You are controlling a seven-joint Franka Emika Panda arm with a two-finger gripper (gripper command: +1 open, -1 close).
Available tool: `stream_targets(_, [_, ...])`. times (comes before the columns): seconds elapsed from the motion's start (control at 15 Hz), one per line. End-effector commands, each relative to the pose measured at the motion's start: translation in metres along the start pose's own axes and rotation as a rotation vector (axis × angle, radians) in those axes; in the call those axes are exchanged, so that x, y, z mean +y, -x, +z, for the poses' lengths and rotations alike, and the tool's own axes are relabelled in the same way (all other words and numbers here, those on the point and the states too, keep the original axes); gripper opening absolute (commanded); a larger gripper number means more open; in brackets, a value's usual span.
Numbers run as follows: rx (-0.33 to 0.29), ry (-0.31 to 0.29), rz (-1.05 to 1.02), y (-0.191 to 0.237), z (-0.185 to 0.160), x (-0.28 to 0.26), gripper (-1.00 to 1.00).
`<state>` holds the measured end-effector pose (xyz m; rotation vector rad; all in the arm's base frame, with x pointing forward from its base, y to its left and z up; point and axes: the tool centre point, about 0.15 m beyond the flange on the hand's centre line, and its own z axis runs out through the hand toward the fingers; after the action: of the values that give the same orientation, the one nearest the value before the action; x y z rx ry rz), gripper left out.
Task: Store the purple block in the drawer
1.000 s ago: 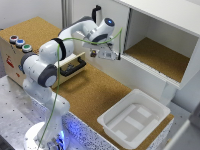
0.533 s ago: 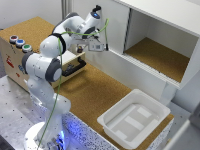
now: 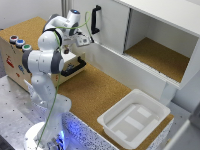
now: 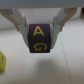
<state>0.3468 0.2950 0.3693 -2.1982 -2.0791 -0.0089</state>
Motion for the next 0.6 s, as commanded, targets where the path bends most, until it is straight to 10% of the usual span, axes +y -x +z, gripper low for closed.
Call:
stream_targets(0.0, [-0.014,0.157,-0.117,-0.001,0.056,-0.032,-1.0])
stream_targets(0.2, [-0.013,0.138,-0.106,-0.001,0.074,-0.028,-1.0])
stream_targets(0.27, [-0.014,0.122,-0.09,-0.004,0.073,-0.026,1.0])
stream_targets(0.53, [-0.011,0.145,-0.165,-0.012,0.014,-0.046,1.0])
